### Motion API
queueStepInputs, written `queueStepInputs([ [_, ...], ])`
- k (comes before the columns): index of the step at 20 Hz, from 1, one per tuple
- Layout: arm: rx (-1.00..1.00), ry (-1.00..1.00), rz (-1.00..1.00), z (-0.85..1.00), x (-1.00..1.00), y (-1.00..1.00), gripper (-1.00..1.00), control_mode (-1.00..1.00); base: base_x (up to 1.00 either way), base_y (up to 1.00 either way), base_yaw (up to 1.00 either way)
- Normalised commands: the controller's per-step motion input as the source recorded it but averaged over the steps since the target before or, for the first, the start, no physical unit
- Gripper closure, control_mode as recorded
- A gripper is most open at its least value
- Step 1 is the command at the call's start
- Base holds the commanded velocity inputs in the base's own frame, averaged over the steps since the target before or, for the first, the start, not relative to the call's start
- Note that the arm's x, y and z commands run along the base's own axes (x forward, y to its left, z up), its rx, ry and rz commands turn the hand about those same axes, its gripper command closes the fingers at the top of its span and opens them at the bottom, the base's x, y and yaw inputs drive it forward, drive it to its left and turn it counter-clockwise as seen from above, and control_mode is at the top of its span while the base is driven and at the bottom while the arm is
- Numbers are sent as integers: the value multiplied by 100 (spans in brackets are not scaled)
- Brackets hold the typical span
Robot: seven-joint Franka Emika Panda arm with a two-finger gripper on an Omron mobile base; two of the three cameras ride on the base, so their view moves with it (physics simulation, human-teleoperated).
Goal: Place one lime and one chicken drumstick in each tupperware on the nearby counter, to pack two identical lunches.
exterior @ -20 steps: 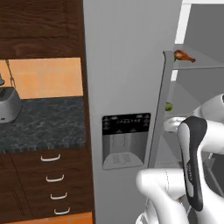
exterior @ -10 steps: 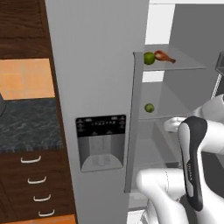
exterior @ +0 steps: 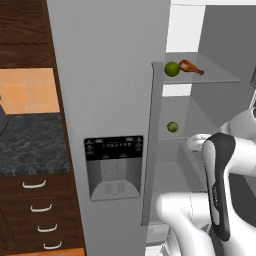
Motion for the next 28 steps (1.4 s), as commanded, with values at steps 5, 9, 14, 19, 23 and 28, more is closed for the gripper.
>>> queueStepInputs([
  [5, 0, 0, 0, 0, 0, 0, -100, 100, 24, -19, 9],
  [9, -4, -1, 1, -23, 56, 9, -100, -100, 0, 0, 0],
  [14, -4, -1, 13, -33, 70, -5, -100, -100, 0, 0, 0],
  [19, -1, 4, 6, -18, 46, -27, -100, -100, 0, 0, 0],
  [23, -1, 2, 10, 0, 43, -26, -100, -100, 0, 0, 0],
  [28, -1, 0, 16, -2, 49, -11, -100, -100, 0, 0, 0],
])
